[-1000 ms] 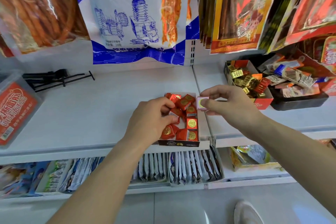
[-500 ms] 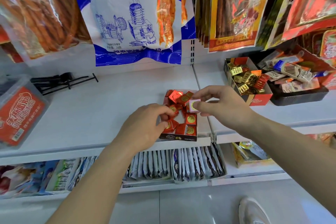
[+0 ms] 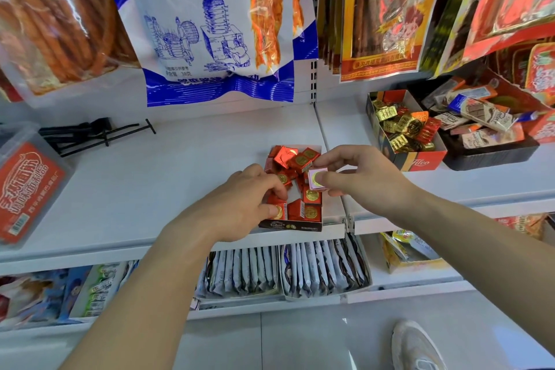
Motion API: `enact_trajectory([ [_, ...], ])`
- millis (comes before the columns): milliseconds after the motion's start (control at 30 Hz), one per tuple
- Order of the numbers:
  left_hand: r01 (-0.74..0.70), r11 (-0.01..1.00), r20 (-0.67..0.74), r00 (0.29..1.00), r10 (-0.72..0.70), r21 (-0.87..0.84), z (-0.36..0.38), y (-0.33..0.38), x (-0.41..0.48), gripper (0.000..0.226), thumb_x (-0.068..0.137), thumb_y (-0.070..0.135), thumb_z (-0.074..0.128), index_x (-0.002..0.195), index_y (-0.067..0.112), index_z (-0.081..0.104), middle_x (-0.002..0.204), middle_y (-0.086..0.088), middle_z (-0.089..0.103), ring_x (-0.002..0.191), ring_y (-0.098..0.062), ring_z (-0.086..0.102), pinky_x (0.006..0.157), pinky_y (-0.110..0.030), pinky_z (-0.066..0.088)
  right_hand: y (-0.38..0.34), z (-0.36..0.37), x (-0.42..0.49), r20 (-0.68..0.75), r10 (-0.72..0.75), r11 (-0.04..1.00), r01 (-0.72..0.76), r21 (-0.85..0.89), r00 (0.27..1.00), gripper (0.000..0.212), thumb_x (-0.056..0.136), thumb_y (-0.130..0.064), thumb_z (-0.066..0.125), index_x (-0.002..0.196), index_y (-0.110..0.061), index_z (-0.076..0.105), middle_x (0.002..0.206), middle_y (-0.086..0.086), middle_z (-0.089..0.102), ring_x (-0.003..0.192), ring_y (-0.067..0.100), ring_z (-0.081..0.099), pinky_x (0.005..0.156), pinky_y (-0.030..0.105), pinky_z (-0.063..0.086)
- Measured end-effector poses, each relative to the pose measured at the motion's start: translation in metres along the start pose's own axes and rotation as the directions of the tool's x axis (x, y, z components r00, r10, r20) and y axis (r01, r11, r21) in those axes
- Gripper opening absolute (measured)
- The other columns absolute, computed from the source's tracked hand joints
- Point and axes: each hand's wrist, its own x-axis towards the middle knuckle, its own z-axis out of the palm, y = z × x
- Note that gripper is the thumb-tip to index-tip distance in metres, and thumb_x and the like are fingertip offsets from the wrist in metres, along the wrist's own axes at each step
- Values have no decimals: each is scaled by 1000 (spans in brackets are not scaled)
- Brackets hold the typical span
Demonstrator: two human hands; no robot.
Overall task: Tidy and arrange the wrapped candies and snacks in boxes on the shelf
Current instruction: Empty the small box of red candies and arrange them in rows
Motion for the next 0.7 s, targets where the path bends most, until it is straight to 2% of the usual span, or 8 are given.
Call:
enact_trajectory([
  [100, -33, 998, -45, 999, 30, -61, -2, -2, -2, 19, 95, 27, 63, 104, 41, 56, 103, 18, 44, 86, 0, 44, 77, -20, 36, 0, -1, 0, 2, -4, 1000, 4, 2, 1000, 10, 87, -15, 74, 97, -16, 73, 94, 8, 66, 89, 28, 70, 78, 39, 61],
  [200, -21, 986, -97, 995, 4, -166, -2, -4, -5, 19, 93, 23, 66, 104, 36, 60, 95, 16, 54, 84, -4, 50, 71, -18, 39, -2, -1, -1, 6, -11, 999, 11, 30, 1000, 12, 87, -14, 75, 99, -15, 73, 98, 11, 68, 89, 27, 70, 76, 36, 61],
  [267, -29, 960, -128, 992, -7, -279, -2, -4, -6, 24, 92, 19, 67, 109, 35, 61, 101, 13, 58, 88, -7, 53, 74, -19, 41, -5, -1, -1, 15, -18, 998, 17, 52, 1000, 12, 86, -15, 76, 98, -16, 73, 97, 10, 70, 86, 26, 69, 74, 31, 58],
  [400, -73, 855, -337, 933, -122, -513, -10, -15, -12, 28, 96, 13, 61, 116, 32, 66, 110, 9, 62, 96, -11, 60, 83, -25, 48, -10, 10, 3, 80, -61, 996, 55, 76, 995, 14, 85, -15, 77, 99, -17, 75, 94, 5, 74, 85, 14, 70, 77, 24, 58],
  [467, -80, 782, -373, 906, -202, -618, -7, -23, -18, 27, 97, 10, 58, 116, 28, 67, 111, 6, 64, 96, -13, 65, 83, -24, 54, -11, 22, 5, 121, -77, 997, 78, -9, 990, 15, 84, -17, 77, 100, -19, 76, 88, -2, 73, 79, 3, 67, 74, 18, 54],
  [567, -38, 664, -304, 908, -290, -747, 6, -32, -23, 24, 98, 8, 57, 113, 23, 68, 115, -3, 65, 96, -19, 71, 87, -28, 58, -7, 42, 9, 152, -74, 966, 109, -234, 986, 18, 83, -27, 79, 101, -26, 76, 91, -7, 72, 82, 2, 66, 79, 22, 53],
  [600, -31, 635, -280, 914, -295, -772, 10, -34, -23, 23, 98, 7, 57, 112, 22, 68, 115, -5, 66, 96, -19, 72, 88, -28, 58, -6, 47, 10, 156, -80, 948, 123, -293, 985, 19, 83, -29, 78, 101, -27, 76, 93, -8, 72, 83, 0, 66, 79, 19, 51],
  [700, -12, 624, -239, 930, -281, -781, 18, -37, -22, 21, 98, 9, 58, 108, 24, 69, 112, -3, 69, 99, -15, 71, 95, -30, 55, -5, 56, 9, 145, -113, 878, 168, -448, 983, 22, 83, -36, 75, 103, -29, 76, 95, -13, 73, 85, -4, 64, 76, 13, 48],
])
